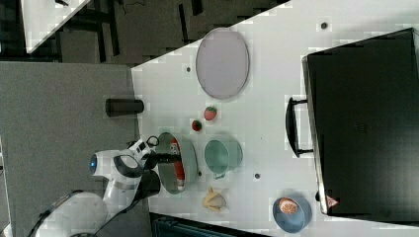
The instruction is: Pick ketchup from strainer and place it on the table
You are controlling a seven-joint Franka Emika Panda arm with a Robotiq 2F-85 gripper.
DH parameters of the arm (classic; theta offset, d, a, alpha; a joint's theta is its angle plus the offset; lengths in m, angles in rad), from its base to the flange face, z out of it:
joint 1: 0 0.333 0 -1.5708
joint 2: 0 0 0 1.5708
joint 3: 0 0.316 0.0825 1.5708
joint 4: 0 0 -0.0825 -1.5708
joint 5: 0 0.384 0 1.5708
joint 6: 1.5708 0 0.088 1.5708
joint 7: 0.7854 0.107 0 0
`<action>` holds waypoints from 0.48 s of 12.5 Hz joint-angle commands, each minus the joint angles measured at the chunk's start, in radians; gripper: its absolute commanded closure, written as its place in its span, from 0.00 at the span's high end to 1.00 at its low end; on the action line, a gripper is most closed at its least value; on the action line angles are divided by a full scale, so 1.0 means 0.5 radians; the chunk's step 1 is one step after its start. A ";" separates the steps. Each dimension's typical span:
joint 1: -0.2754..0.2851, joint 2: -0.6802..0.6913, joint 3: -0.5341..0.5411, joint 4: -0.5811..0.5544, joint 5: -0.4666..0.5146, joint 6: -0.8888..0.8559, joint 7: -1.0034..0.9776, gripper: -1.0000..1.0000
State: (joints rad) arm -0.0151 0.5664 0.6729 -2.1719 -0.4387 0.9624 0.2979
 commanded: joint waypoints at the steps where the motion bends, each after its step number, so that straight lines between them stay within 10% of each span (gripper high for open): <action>1: -0.035 -0.336 0.148 0.104 0.256 -0.130 0.078 0.58; 6: -0.161 -0.629 0.135 0.462 0.641 -0.775 -0.094 0.58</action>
State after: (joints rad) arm -0.0519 0.2313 0.7554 -1.9756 -0.1328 0.5942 0.2935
